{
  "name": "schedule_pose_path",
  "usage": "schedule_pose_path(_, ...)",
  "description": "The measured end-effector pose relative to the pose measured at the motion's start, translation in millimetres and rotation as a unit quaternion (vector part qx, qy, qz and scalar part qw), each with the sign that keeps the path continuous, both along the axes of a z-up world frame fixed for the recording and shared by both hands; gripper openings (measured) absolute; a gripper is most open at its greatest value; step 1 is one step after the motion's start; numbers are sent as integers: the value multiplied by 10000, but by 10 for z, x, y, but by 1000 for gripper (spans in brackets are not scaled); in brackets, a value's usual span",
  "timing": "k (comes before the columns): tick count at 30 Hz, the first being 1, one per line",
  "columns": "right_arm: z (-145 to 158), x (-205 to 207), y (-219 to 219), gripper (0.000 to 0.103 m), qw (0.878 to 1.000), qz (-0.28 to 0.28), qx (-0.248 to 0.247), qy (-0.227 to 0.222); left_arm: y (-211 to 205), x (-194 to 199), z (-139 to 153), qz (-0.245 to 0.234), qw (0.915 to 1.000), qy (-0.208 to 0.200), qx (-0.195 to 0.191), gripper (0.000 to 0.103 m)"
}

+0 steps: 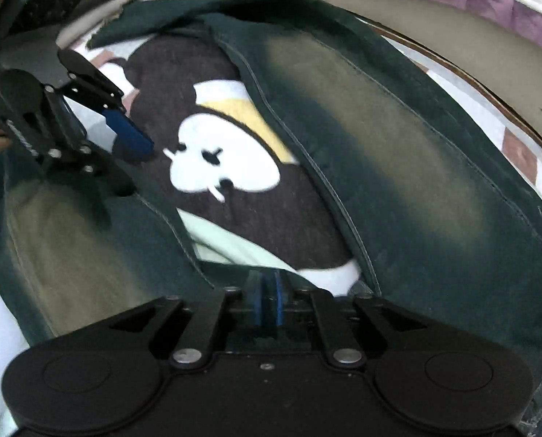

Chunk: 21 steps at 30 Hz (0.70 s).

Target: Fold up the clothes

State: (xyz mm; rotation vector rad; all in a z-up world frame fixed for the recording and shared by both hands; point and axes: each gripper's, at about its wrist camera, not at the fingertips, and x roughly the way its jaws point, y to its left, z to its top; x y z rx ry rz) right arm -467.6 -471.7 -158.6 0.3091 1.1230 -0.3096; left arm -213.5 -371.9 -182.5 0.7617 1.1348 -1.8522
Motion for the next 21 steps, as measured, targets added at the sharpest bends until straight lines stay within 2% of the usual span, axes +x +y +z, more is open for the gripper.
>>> schedule_pose_path(2,-34,-3,9,26,9999,73,62,97,28,-30,-34,38,10000,-76,36,64)
schedule_pose_path(4,-55,-21,42,27,9988,294,284,280,115,-62,0,-10,9998,-175,-126,66)
schedule_pose_path(8,-82,-109,129,27,9989,331,165,284,290,-111,-3,-228,9992,-206,-258,64)
schedule_pose_path(10,-103,-108,149,39,9990,316,-38,319,332,-156,4,-295,9983,-368,-354,61)
schedule_pose_path(11,-108,-95,159,51,9986,326,-194,357,336,-183,16,-340,9974,-494,-402,58)
schedule_pose_path(12,-110,-84,167,56,9980,344,-342,393,339,-210,28,-389,9963,-623,-448,52)
schedule_pose_path(14,-93,-67,169,61,9963,482,-548,450,325,-240,49,-486,9945,-795,-480,48)
schedule_pose_path(15,-101,-51,159,67,9953,552,-618,497,313,-226,45,-440,9951,-766,-447,49)
schedule_pose_path(17,-149,-14,113,71,9946,605,-659,534,291,-200,37,-353,9961,-707,-388,50)
schedule_pose_path(20,-230,-38,39,72,9983,152,-466,312,325,-192,33,-310,9963,-663,-455,50)
schedule_pose_path(21,-239,-88,62,65,9990,-37,-424,116,342,-186,32,-278,9963,-653,-486,48)
